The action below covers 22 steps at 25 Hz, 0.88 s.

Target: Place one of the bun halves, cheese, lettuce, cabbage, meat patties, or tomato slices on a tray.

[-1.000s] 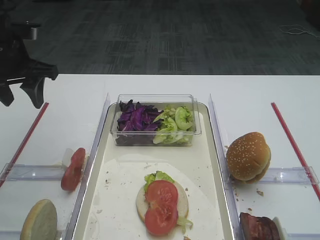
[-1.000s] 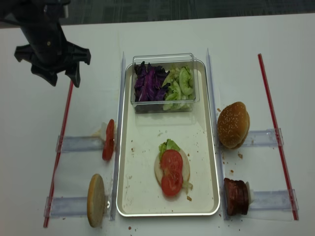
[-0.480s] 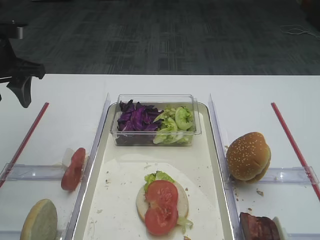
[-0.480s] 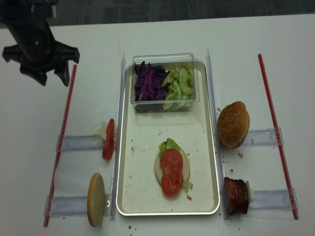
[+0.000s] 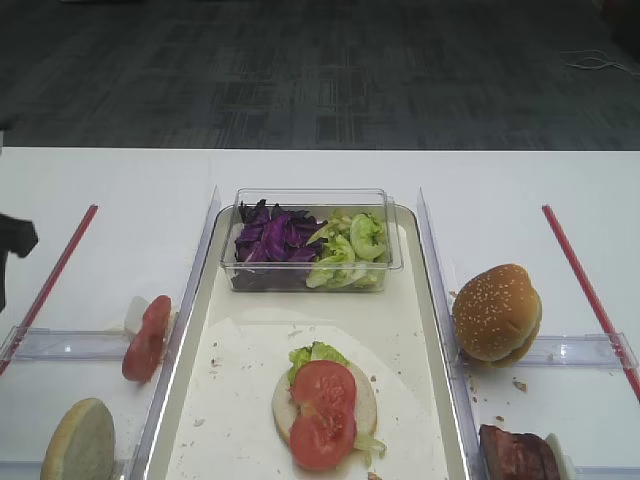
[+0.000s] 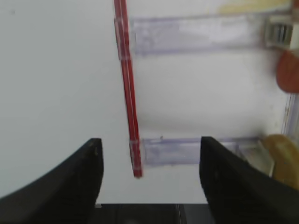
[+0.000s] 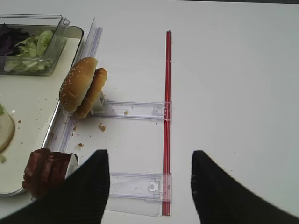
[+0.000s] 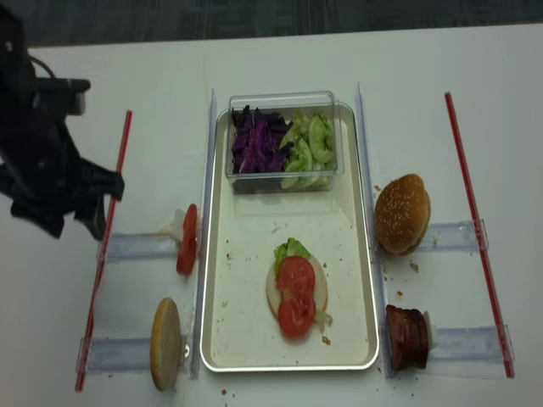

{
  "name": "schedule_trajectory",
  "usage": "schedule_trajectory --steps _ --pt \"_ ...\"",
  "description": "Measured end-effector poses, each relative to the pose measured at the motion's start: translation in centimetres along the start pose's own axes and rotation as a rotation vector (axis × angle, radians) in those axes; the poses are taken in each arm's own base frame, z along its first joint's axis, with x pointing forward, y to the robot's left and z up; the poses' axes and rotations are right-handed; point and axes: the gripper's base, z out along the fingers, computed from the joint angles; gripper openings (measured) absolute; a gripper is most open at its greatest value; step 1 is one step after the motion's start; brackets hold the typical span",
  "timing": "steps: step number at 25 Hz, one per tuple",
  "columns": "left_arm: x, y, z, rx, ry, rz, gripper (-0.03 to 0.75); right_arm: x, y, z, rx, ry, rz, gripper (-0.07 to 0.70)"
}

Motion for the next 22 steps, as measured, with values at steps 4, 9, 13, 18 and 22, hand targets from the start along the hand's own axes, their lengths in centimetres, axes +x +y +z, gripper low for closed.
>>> schedule_trajectory --steps 4,9,13,18,22 --pt "4.0 -0.2 0.4 0.001 -0.035 0.0 0.423 0.0 0.0 0.0 0.0 0.0 0.0 0.405" --pt "8.2 -0.4 0.5 0.0 -0.089 -0.002 0.423 0.0 0.0 0.0 0.0 0.0 0.0 0.405" --pt "10.9 -0.5 0.4 -0.001 -0.142 -0.005 0.423 0.0 0.0 0.0 0.0 0.0 0.0 0.405" --pt "13.6 -0.5 0.1 -0.003 -0.215 -0.024 0.423 0.0 0.0 0.0 0.0 0.0 0.0 0.405" --pt "15.6 -0.6 -0.1 -0.005 -0.277 -0.026 0.423 0.0 0.0 0.0 0.0 0.0 0.01 0.405"
